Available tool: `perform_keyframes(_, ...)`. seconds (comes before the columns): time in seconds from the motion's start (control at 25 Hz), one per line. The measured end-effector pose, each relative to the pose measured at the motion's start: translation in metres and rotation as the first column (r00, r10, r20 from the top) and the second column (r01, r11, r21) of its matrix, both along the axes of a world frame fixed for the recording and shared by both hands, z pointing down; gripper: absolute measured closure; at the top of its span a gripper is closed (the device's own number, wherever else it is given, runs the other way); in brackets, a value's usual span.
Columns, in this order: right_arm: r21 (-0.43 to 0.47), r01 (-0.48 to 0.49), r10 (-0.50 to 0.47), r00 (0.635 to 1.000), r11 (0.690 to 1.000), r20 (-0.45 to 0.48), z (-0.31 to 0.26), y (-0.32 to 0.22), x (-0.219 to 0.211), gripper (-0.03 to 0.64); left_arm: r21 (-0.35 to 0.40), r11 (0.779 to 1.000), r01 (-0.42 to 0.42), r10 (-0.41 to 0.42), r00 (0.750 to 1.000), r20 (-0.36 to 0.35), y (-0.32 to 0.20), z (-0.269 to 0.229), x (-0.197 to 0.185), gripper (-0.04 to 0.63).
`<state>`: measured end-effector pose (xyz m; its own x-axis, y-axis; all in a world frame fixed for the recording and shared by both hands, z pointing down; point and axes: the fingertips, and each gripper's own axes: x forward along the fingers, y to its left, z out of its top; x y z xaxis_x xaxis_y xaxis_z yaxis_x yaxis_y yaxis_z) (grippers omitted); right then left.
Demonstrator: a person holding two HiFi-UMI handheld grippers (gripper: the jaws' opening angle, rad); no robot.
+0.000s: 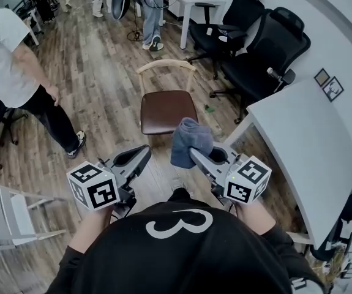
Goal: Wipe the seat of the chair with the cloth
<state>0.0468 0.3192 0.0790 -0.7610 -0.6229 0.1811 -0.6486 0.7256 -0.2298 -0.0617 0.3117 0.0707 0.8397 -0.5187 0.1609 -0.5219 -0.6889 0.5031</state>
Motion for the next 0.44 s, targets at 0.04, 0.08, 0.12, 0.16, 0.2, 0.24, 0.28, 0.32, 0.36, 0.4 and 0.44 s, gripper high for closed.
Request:
perform_keyframes(0.04,0.0,-0.001,0.001,1.0,1.0,0.001,-0.001,0.001,0.0,0.56,-0.001,1.0,-0.001,0.001,1.0,0.0,0.001,0.0,0.0,0.581)
perform_keyframes(0.08,-0.001,-0.001,0.001,1.0,1.0,0.0,-0.001,0.002,0.0,0.56,-0.002,1.0,-0.001,0.001,1.0,-0.001,0.002,0.0,0.001,0.581)
perform_keyframes(0.12,0.0,0.0,0.0,1.0,1.0,-0.002,-0.002,0.003,0.001,0.56,-0.002,1.0,-0.002,0.002,1.0,-0.001,0.003,-0.001,0.001,0.581)
perform_keyframes(0.16,0.0,0.001,-0.001,1.0,1.0,-0.003,-0.002,0.004,0.001,0.56,-0.001,1.0,-0.002,0.002,1.0,0.0,0.004,-0.001,0.002,0.581)
perform_keyframes(0.2,0.001,0.002,-0.002,1.0,1.0,-0.005,-0.003,0.005,0.001,0.56,0.002,1.0,-0.004,0.004,1.0,0.0,0.005,-0.002,0.003,0.581)
perform_keyframes(0.24,0.002,0.002,-0.002,1.0,1.0,-0.008,-0.003,0.006,0.001,0.56,0.004,1.0,-0.005,0.005,1.0,-0.001,0.005,-0.003,0.004,0.581)
perform_keyframes(0.28,0.002,0.003,-0.003,1.0,1.0,-0.009,-0.003,0.006,0.002,0.56,0.005,1.0,-0.007,0.007,1.0,-0.002,0.006,-0.003,0.005,0.581)
perform_keyframes(0.32,0.002,0.003,-0.003,1.0,1.0,-0.011,-0.002,0.007,0.002,0.56,0.006,1.0,-0.008,0.009,1.0,-0.003,0.007,-0.003,0.006,0.581)
perform_keyframes(0.36,0.001,0.002,-0.002,1.0,1.0,-0.012,-0.001,0.008,0.002,0.561,0.007,1.0,-0.01,0.01,1.0,-0.003,0.008,-0.003,0.006,0.581)
perform_keyframes(0.4,0.0,0.002,-0.002,1.0,1.0,-0.012,-0.001,0.008,0.002,0.56,0.007,1.0,-0.011,0.011,1.0,-0.002,0.01,-0.003,0.007,0.581)
perform_keyframes(0.44,0.0,0.002,-0.002,1.0,1.0,-0.012,0.0,0.009,0.002,0.561,0.007,1.0,-0.012,0.012,1.0,-0.001,0.011,-0.002,0.007,0.581)
